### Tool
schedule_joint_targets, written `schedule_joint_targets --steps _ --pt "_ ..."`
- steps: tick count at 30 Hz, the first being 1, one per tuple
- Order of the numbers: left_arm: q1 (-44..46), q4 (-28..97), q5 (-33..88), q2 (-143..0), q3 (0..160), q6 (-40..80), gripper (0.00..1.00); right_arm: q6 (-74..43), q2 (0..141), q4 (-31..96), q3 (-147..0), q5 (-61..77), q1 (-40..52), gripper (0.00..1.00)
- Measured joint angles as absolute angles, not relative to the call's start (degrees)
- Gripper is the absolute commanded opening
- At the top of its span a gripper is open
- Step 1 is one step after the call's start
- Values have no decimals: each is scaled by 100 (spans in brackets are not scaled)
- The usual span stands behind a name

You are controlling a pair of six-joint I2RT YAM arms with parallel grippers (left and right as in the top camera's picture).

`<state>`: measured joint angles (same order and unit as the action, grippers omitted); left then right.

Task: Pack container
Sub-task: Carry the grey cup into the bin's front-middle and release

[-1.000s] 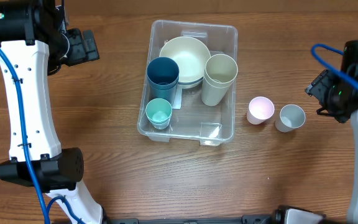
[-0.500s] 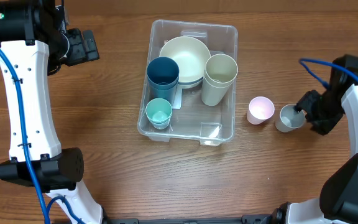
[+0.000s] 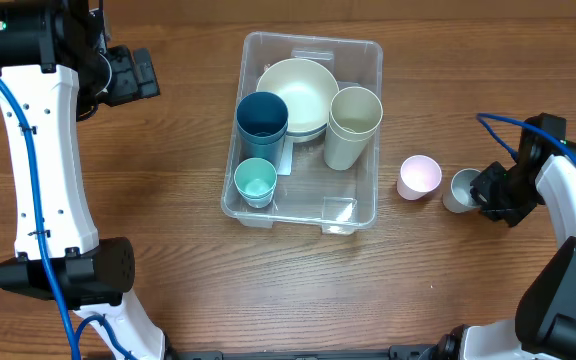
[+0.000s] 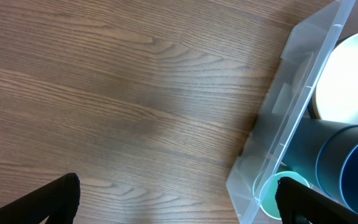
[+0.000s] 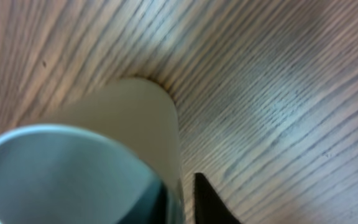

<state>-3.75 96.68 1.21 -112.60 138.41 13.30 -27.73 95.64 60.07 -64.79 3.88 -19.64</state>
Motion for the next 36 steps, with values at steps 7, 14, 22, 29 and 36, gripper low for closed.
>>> schedule_joint_targets --steps 7,14,22,29,36 --pt "-375 9668 119 -11260 13841 1330 100 -2877 9564 6080 -6504 423 -2362 4" --pt "-375 9668 119 -11260 13841 1330 100 -2842 9085 6866 -7201 401 -2486 4" --pt "-375 9668 121 -11260 13841 1330 100 -2617 7703 7616 -8294 423 -1076 4" --pt "-375 9668 121 -11260 13841 1330 100 -2615 7463 7614 -8348 471 847 4" --pt "-375 9668 121 -11260 13841 1330 100 -2858 7946 6901 -8348 469 2198 4"
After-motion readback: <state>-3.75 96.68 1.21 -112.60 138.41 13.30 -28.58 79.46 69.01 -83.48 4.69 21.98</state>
